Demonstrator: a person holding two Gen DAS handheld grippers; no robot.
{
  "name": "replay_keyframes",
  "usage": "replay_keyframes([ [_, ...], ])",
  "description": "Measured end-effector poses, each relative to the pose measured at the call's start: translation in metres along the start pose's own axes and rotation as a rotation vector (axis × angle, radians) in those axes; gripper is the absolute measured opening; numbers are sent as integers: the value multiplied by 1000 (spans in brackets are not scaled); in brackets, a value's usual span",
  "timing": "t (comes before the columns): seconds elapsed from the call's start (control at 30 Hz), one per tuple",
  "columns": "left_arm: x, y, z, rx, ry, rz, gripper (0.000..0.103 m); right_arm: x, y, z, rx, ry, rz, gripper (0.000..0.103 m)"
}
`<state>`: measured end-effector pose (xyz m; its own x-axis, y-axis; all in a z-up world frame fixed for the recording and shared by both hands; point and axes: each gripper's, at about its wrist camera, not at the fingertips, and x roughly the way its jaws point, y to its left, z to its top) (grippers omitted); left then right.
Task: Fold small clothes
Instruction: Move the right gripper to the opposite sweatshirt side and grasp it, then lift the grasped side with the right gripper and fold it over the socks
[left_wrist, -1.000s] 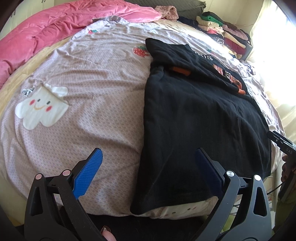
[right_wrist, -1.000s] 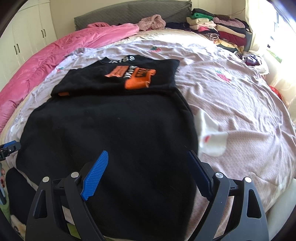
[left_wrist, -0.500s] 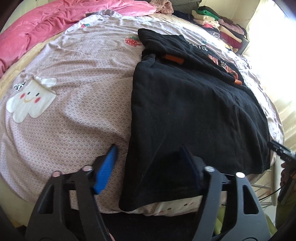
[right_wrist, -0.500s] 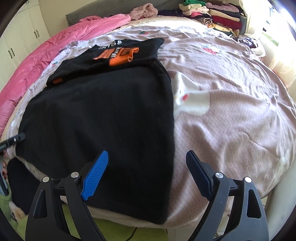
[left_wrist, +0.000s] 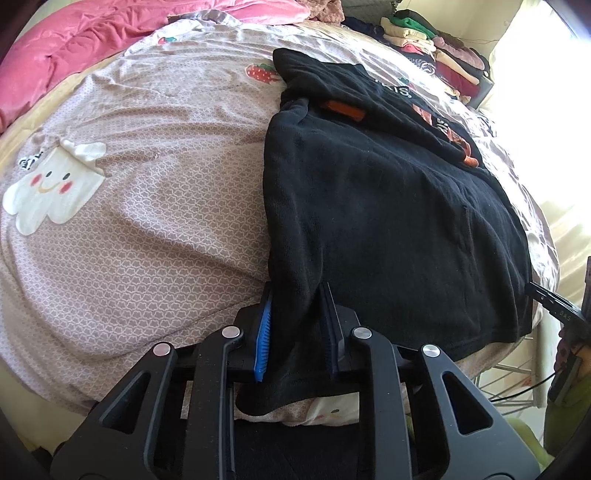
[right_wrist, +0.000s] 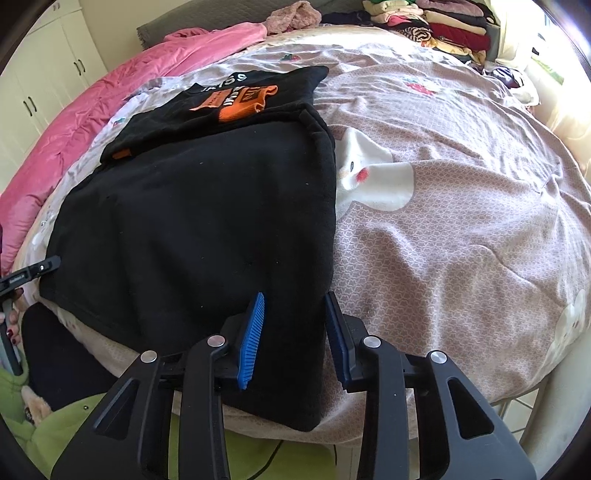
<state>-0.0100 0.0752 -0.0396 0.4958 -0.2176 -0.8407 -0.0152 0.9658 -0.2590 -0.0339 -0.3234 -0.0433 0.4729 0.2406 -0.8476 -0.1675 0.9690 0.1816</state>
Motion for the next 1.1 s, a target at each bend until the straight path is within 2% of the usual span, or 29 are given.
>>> replay_keyframes([
  [0.13,4,0,1,-6,5,2,17,10,-6,1,21,10,13,36],
  [0.2,6,0,1,-5,6,0,16,11,-8,1,30,8,27,33],
  [0.27,8,4,0,-9,6,-7,12,8,-7,3,13,2,39,16],
  [0.3,6,6,1,-23,5,-19,6,6,-7,4,8,-4,45,12],
  [0.33,3,8,2,-32,1,-31,4,4,-7,6,6,-11,52,9],
  [0.43,-10,7,5,-23,-25,-46,4,-5,-10,12,15,-40,72,8],
  [0.67,-43,9,24,-61,-105,-138,3,-27,-15,38,41,-180,122,8],
  [0.87,-52,10,55,-83,-156,-143,3,-27,-12,70,51,-274,157,8],
  [1.1,-41,10,104,-106,-170,-151,3,-16,-16,107,77,-328,164,8],
])
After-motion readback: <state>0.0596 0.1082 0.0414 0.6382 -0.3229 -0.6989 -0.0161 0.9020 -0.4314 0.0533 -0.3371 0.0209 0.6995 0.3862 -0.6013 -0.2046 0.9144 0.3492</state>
